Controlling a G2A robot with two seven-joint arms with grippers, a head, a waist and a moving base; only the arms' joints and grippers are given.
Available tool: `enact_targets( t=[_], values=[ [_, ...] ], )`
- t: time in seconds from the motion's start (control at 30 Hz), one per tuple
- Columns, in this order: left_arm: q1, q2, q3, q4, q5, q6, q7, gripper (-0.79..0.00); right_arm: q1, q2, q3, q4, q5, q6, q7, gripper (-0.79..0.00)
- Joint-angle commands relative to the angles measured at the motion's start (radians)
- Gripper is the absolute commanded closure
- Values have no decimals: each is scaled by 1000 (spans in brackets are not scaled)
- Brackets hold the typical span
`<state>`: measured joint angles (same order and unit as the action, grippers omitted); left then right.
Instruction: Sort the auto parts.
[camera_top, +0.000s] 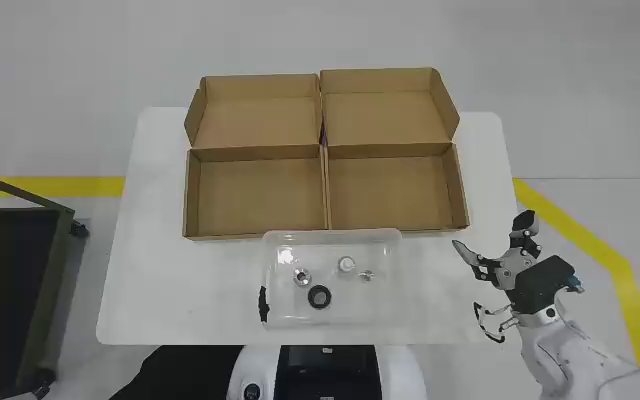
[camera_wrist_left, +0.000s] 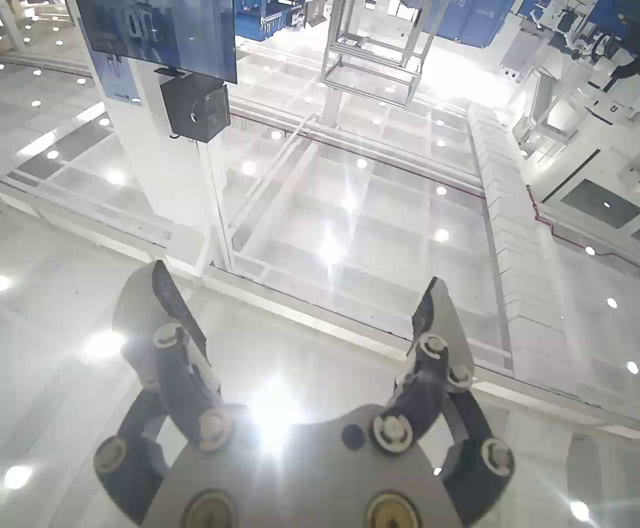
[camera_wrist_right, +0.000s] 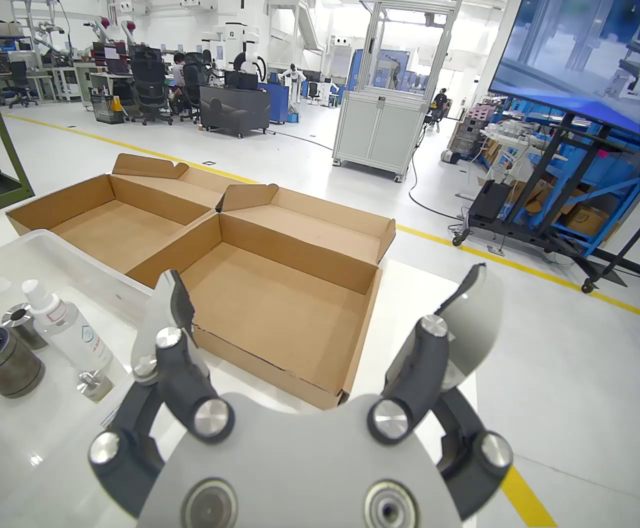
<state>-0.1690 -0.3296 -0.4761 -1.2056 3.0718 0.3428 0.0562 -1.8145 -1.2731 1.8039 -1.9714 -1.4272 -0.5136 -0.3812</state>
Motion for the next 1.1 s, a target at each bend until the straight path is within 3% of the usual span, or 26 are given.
enact_targets(
  t=[0.0,0.57,0.8,1.07],
  values=[
    [0,0,0,0,0,0,0,-785,0,0,0,0,0,0,0,-784],
    [0,0,0,0,0,0,0,-785,7,1,-20,-3,3,-9,23,-785],
    [0,0,0,0,0,0,0,-785,30,7,-103,-26,-21,-102,82,-785],
    [0,0,0,0,0,0,0,-785,81,18,-209,-37,-62,-223,238,-785]
  ],
)
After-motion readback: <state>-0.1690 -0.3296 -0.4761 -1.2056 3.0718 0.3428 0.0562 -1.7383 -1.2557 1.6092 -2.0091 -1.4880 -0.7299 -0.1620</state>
